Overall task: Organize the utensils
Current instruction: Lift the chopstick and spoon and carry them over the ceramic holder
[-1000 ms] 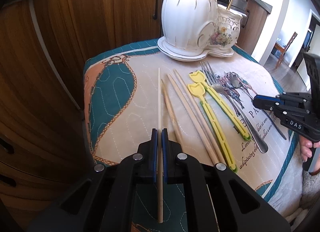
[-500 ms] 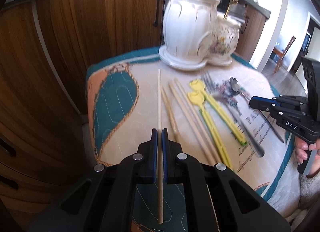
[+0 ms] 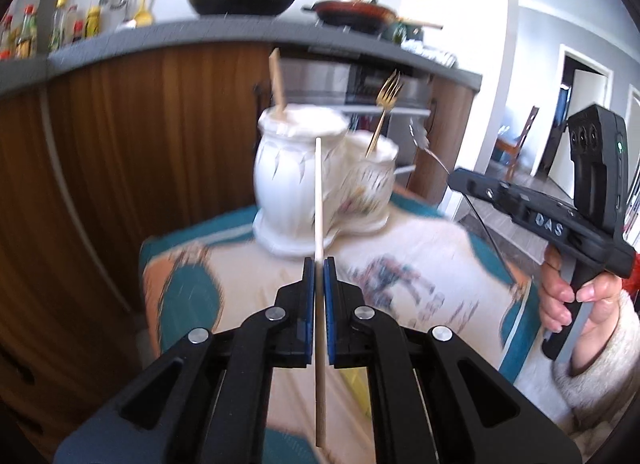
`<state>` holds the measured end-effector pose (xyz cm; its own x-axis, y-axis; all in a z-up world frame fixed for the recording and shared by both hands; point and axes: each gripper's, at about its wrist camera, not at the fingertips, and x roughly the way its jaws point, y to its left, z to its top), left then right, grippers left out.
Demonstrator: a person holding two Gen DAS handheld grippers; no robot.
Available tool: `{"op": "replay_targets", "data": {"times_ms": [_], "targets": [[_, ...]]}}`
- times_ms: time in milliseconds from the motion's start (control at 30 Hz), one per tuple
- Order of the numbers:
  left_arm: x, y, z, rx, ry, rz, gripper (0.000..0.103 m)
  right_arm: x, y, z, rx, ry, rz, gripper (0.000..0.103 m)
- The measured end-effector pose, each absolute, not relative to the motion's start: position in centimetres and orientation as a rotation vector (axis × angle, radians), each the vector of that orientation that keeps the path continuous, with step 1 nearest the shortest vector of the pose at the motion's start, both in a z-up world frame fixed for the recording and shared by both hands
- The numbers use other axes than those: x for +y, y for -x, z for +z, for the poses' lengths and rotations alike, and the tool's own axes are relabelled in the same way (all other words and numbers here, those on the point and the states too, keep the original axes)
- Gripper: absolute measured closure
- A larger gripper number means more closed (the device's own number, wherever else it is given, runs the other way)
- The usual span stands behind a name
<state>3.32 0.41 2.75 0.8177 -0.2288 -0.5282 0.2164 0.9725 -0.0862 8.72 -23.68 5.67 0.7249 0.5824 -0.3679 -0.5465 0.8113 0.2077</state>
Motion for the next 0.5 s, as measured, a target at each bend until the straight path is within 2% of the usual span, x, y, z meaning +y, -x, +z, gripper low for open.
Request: {"op": "replay_targets", "data": {"times_ms": [233,500], "targets": [[-1.2,-7.1,5.9,0.422,0.030,-0.250,0.099,-23.1,-12.7,9.2,0.343,-0.182,0.610,0.099],[-0.4,-11.4,8.8,0.225,0.148,-0.264,0.099,-21.3,-16.7,10.7,0.253,-0.236,0.612,0.099]]}}
